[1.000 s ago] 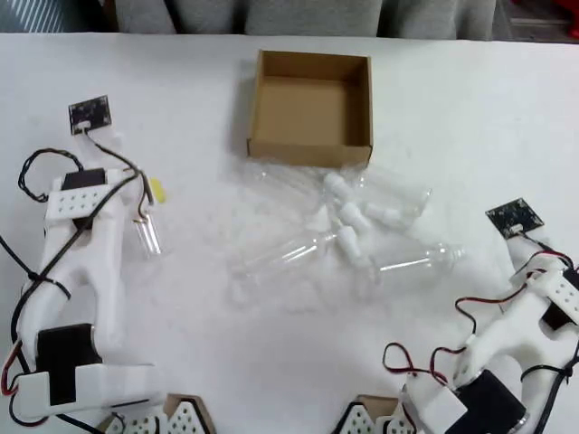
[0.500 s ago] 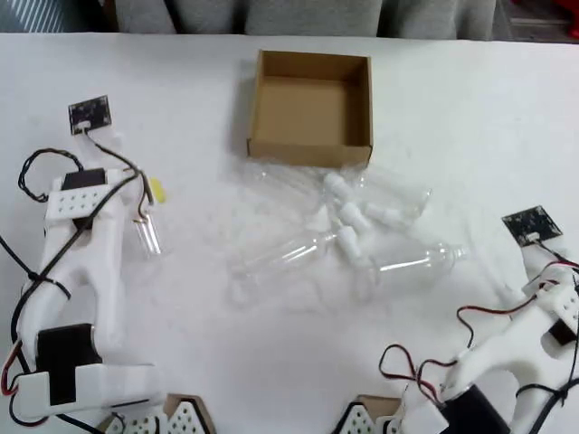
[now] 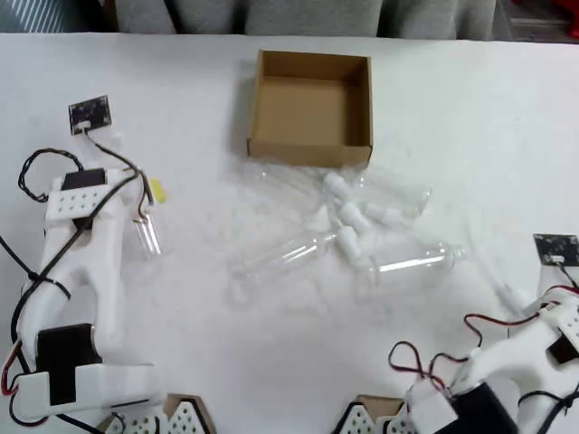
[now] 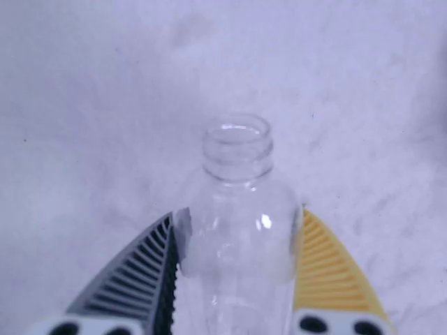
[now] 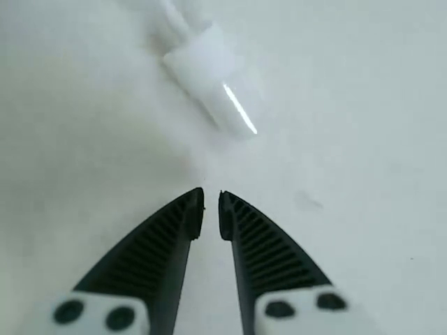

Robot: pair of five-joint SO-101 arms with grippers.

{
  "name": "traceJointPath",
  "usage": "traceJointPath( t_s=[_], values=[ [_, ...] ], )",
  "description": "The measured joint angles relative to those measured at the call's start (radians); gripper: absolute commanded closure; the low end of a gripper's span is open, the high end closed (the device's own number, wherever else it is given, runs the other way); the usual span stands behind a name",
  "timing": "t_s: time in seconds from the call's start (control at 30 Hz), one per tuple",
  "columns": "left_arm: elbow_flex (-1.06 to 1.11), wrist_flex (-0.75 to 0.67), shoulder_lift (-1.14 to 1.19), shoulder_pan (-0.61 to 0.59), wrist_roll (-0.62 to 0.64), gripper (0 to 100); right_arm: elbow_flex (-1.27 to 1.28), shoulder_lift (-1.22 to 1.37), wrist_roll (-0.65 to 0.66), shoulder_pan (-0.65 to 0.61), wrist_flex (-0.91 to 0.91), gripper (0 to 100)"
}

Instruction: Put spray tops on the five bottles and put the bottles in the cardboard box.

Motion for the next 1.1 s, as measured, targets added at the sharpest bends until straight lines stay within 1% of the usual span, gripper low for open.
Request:
traceJointPath(
  t_s=[0.17, 0.3, 0.47, 0.57, 0.67, 0.87, 1.1],
  values=[
    [0.003, 0.0, 0.0, 0.0, 0.0, 98, -0.103, 0.158, -0.074, -0.023, -0.02, 98.1],
    [0.003, 0.0, 0.0, 0.0, 0.0, 98, -0.239, 0.313, -0.141, -0.038, -0.02, 98.1],
    [0.003, 0.0, 0.0, 0.0, 0.0, 98, -0.428, 0.479, -0.169, -0.044, -0.014, 98.1],
    [0.003, 0.0, 0.0, 0.0, 0.0, 98, -0.537, 0.559, -0.169, -0.058, 0.038, 98.1],
    [0.003, 0.0, 0.0, 0.0, 0.0, 98, -0.667, 0.629, -0.216, -0.074, 0.11, 98.1],
    [0.003, 0.0, 0.0, 0.0, 0.0, 98, -0.908, 0.764, -0.293, -0.135, 0.186, 98.1],
    [0.003, 0.0, 0.0, 0.0, 0.0, 98, -1.112, 0.904, -0.411, -0.236, 0.206, 98.1]
  ],
)
